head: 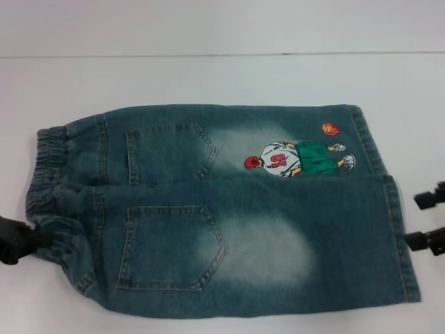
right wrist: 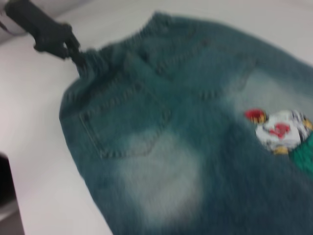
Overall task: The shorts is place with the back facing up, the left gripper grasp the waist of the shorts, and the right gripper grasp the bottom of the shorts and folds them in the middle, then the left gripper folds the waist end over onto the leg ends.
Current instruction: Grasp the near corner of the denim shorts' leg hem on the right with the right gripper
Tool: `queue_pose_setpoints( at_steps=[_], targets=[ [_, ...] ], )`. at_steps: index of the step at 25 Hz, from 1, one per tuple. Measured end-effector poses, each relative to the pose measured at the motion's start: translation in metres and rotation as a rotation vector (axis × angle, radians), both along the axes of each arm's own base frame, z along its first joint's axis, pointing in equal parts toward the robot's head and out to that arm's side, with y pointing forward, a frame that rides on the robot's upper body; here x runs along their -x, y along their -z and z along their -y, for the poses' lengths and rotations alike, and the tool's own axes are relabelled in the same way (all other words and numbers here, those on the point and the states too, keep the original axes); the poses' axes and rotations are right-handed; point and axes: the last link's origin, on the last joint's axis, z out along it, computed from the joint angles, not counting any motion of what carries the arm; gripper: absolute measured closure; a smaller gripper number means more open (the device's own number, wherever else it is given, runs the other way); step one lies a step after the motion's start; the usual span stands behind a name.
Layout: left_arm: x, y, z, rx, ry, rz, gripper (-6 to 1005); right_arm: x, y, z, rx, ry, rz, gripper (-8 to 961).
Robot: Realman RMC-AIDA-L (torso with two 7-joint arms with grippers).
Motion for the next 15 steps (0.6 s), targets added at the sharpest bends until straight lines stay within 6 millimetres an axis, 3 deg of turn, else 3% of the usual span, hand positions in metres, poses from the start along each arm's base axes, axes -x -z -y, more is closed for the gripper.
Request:
queue_pose_setpoints(
  at_steps=[5,15],
  targets=[
    [-0.002,0.001,-0.001,-0.009,0.013,0.010,945,0.001,0.000,-0.006,0.081,0.134,0.154,26],
    [0.001,0.000,0.001,-0.012,0.010,0.007,942,-0.006,0.025,-0.002,0.254,0.296,0.333,40]
  ],
)
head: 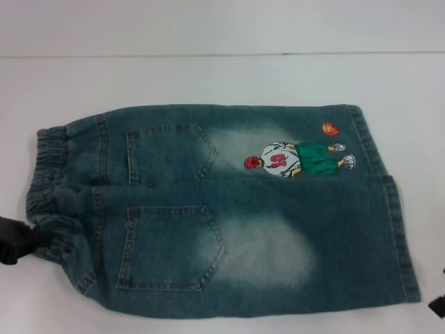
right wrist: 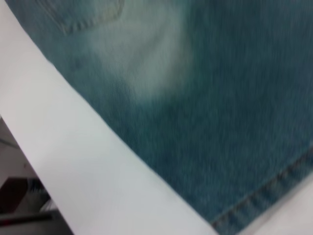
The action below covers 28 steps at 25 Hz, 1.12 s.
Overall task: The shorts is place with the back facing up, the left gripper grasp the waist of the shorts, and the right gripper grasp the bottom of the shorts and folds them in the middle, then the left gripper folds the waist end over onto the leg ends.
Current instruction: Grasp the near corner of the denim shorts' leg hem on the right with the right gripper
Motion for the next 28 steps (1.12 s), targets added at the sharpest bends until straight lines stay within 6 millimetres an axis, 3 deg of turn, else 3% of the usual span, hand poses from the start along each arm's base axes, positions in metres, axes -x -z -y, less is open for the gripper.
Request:
queue_pose_setpoints(
  at_steps=[13,28],
  targets=[
    [0.000,0.000,-0.002,-0.010,0.004,-0.009,937,-0.009,0.025,0.005,0.047,0.051,0.011,58],
    [0.001,-0.001,-0.001,-0.013,0.007,-0.012,932,-0.009,0.040,0.000,0.065,0.038,-0.024,79]
  ],
)
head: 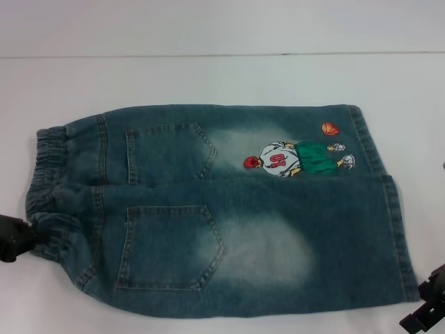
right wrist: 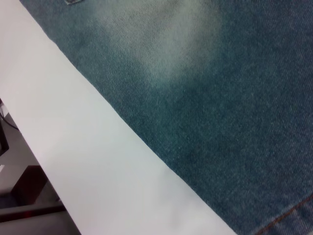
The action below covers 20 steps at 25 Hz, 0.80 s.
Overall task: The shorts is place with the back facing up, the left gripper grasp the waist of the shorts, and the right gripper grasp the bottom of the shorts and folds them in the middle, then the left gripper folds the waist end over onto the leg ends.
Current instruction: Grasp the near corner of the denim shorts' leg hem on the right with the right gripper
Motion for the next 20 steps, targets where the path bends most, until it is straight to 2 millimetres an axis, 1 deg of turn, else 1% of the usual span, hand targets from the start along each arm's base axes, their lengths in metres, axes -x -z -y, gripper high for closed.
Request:
queue_pose_setpoints(
  at_steps=[16,19,20],
  targets=[
    [0.000,0.000,-0.001,0.005,0.004,-0.002,927,0.012,-0.002,-0.011,-0.014,-0.036,-0.018,102],
    [-0.001,0.000,-0.002,0.005,0.006,-0.002,926,0.013,-0.002,-0.012,-0.015,-0.032,-0.013,272],
    [-0.001,0.000,-0.002,0.005,0.006,-0.002,925,0.013,-0.003,-0.012,-0.016,-0.030,-0.008,272]
  ],
)
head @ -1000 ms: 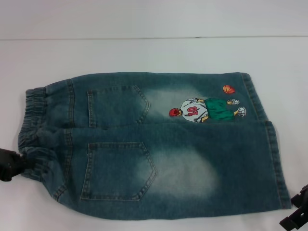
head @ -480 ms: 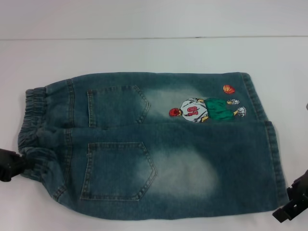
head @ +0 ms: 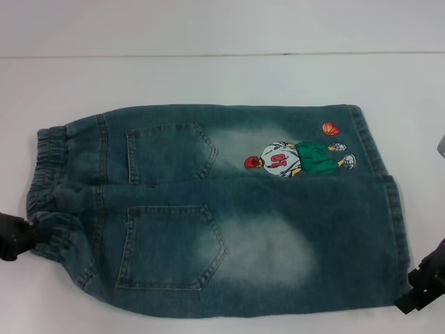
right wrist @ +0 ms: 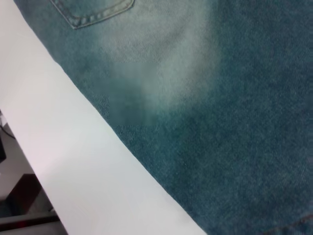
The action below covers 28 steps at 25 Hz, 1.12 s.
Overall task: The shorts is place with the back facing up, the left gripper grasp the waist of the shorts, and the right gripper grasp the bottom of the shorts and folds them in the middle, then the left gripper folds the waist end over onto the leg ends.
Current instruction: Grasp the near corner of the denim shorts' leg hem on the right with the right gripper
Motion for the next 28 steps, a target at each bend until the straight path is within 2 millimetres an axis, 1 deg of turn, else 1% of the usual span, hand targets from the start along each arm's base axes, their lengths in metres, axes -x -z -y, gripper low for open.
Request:
queue_pose_setpoints(
  at_steps=[8,15,21,28],
  targets=[
    [-0.001,0.003,0.000,0.003,0.001,0.003,923,0.001,-0.002,-0.003,-0.016,0.011,0.022,275],
    [0.000,0.004,0.002,0.004,-0.007,0.007,920,0.005,0.004,-0.003,-0.015,0.008,0.015,277],
    [0.000,0.005,0.002,0.002,-0.011,0.010,918,0.006,0.011,-0.002,0.001,0.002,0.019,487],
    [0.000,0.005,0.002,-0.003,-0.015,0.013,916,0.006,0.012,-0.003,-0.006,-0.004,0.031,633]
  ],
)
